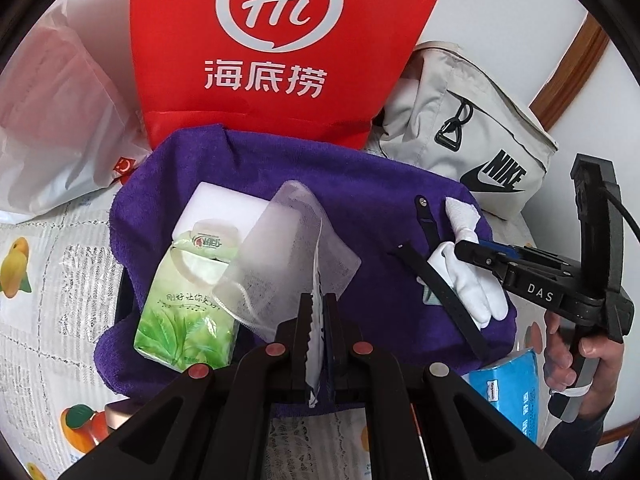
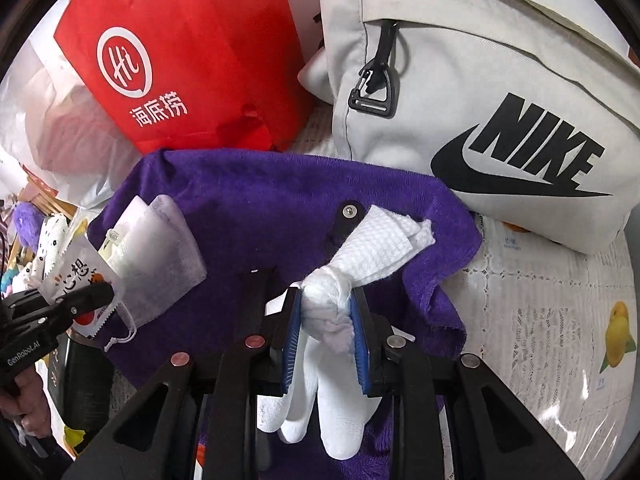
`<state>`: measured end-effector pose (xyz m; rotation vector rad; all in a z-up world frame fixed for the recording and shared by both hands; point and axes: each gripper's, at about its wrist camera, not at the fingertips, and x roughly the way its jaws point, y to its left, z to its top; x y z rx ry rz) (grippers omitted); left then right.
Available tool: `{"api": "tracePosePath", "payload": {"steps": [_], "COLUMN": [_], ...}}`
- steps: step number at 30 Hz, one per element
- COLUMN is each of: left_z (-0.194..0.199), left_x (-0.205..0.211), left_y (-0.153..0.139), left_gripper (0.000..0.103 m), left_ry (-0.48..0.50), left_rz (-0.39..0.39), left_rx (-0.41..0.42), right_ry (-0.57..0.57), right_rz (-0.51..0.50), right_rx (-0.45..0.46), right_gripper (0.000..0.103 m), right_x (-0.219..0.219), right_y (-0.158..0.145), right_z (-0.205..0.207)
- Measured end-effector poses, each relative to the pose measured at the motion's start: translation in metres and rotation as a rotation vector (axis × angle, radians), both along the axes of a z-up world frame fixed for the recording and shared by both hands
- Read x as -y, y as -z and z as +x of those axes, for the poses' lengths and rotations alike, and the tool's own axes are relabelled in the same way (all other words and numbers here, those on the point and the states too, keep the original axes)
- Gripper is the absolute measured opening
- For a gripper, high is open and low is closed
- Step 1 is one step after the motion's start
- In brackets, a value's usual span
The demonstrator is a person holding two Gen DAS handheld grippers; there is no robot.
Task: Organize soft objects
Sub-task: 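Open both tools to drop the tissue and white item on the towel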
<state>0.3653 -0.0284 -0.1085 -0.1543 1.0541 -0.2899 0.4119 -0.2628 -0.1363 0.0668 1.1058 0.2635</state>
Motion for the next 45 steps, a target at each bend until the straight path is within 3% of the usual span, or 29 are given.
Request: {"api": "tracePosePath", "payload": {"steps": [4, 12, 26, 27, 30, 34, 45], "left_z": [0.002, 0.005, 0.010, 0.010, 0.011, 0.009, -0.008], "left_x": [0.006, 0.014, 0.019, 0.018, 0.020, 0.018, -0.004], "left_y": [0.001, 0.011, 0.024, 0.023, 0.020, 0.009, -0.012], "left_gripper": [0.005, 0.005, 0.005, 0.009, 0.033, 0.045, 0.049], "left_ry": [0.010, 0.028, 0.039, 0.037, 0.031, 0.018, -0.026], "left_rz": [0.002, -0.042, -0.012, -0.009, -0.001, 0.010, 0.068], "left_rx": [-0.003, -0.035, -0.074, -0.075, -0.062, -0.023, 0.018], "right_ry": [0.004, 0.024, 0.010, 0.009, -0.001, -0.020, -0.043], "right_rz": [0.012, 0.030, 0.023, 0.020, 0.011, 0.024, 0.037], "right_rx": [0.008, 0.031, 0.061, 0.062, 0.068, 0.077, 0.091], "right_gripper": [0.048, 0.049, 0.049, 0.049, 0.049, 0.049, 0.049], "right_x": [0.004, 0.011, 0.005, 0.005, 0.002, -0.001, -0.009], "right_y": [-0.007, -0.023, -0.038, -0.038, -0.038, -0.041, -0.051], "right_z": [-0.004, -0.021, -0.051, -0.051, -0.054, -0.059, -0.079]}}
